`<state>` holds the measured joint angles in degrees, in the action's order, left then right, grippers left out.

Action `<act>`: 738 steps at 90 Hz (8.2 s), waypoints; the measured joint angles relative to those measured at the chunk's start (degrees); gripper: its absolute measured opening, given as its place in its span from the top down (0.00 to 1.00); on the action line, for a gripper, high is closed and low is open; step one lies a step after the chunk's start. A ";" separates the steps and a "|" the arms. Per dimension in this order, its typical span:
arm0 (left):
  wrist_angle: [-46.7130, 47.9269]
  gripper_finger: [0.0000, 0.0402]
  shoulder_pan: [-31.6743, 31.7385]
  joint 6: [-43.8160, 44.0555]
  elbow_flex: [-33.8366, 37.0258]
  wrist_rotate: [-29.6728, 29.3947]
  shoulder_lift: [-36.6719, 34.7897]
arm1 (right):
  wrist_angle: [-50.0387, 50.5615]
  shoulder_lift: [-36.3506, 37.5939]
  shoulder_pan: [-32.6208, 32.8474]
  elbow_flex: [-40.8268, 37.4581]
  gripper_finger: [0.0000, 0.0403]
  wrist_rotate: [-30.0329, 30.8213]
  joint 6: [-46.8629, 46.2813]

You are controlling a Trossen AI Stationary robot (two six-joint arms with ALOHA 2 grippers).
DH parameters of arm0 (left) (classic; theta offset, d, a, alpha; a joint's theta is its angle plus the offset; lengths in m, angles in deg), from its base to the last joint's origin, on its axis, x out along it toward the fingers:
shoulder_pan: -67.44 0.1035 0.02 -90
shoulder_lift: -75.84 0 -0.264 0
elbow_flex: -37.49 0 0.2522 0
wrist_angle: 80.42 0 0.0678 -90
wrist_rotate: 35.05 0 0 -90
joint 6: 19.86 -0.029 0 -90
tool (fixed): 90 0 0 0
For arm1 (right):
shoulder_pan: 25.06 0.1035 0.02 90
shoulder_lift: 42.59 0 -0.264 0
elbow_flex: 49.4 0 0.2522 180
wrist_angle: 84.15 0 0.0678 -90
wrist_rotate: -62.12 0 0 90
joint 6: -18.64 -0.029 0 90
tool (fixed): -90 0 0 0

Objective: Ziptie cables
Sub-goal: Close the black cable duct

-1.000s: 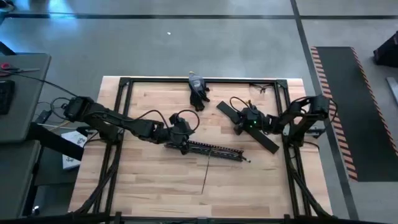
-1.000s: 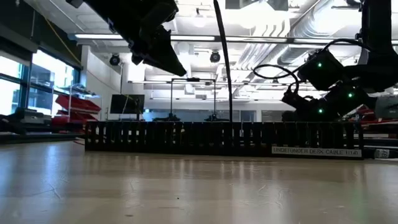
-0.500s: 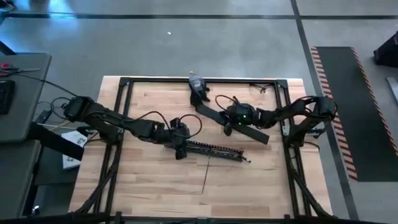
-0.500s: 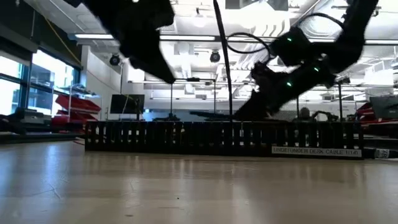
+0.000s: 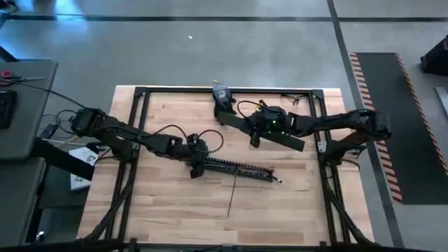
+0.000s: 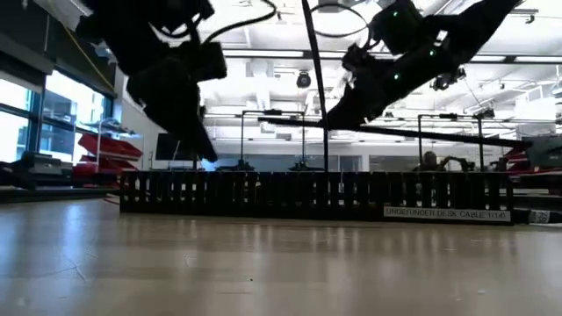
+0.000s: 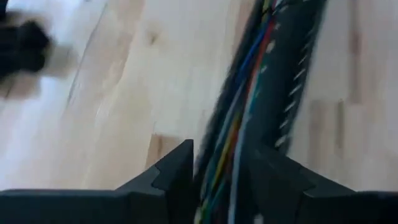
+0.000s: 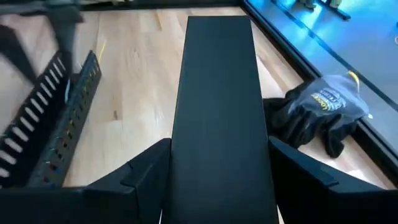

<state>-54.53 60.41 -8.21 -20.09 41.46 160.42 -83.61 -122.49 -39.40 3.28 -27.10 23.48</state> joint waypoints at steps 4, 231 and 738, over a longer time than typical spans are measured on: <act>-0.32 0.68 0.99 -0.96 0.36 1.27 -0.19 | 0.63 1.13 0.21 0.00 0.47 -0.38 -0.01; -3.24 0.61 7.83 -11.04 0.06 10.79 -2.10 | 4.80 5.01 2.13 0.02 0.47 -0.42 1.45; -37.36 0.51 8.38 -12.41 0.11 6.95 21.92 | 8.01 -2.65 2.11 -8.96 0.47 -15.59 2.68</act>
<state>-91.89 68.78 -20.62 -19.98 48.41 182.34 -75.60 -125.14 -37.29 -5.68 -42.69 26.15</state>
